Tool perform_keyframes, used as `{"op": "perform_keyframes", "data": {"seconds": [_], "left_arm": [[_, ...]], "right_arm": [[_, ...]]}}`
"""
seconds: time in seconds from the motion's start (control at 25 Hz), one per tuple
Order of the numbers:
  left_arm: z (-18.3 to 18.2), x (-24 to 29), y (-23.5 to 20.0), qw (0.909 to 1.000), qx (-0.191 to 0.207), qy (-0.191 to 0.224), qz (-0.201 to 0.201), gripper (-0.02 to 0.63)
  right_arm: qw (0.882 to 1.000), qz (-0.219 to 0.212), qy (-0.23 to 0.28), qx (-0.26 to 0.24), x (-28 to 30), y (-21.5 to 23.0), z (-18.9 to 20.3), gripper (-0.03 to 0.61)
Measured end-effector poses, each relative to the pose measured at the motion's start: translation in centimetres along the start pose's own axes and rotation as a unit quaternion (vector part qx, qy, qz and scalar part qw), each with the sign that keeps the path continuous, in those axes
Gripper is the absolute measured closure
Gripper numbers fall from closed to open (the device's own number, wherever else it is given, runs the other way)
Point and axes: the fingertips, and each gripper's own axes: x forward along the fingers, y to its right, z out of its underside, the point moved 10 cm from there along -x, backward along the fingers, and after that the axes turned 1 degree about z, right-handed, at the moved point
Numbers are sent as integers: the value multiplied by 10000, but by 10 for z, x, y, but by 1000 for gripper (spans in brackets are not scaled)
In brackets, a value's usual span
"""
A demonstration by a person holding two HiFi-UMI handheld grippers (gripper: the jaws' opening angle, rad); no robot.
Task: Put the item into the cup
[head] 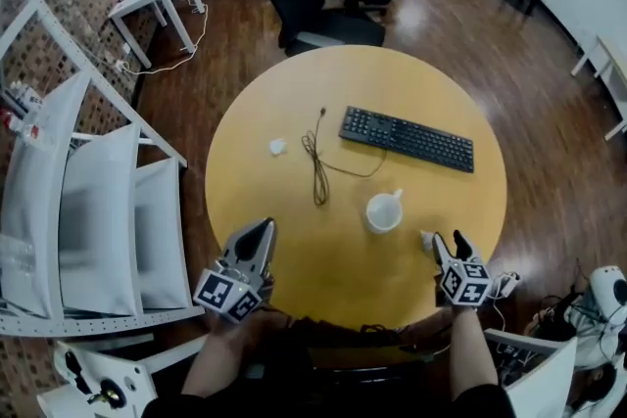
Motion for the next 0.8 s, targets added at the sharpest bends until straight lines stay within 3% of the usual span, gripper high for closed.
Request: {"op": "perform_keyframes", "data": {"seconds": [0.16, 0.56, 0.68, 0.72, 0.8], "left_arm": [[15, -18, 0, 9992, -264, -182, -241, 620], [18, -56, 6, 9956, -355, -264, -825, 620], [18, -61, 4, 9951, -355, -243, -893, 620], [18, -62, 4, 9950, -359, -239, -901, 620], [19, -64, 3, 9949, -369, -239, -903, 620]], "right_arm": [[9970, 203, -750, -71, 30, -4, 28, 320], [9834, 675, -1671, -192, 65, -5, 46, 314], [9808, 746, -1763, -374, 69, -3, 46, 372], [9814, 728, -1737, -382, 69, -3, 44, 426], [9842, 674, -1597, -358, 67, -3, 37, 437]]}}
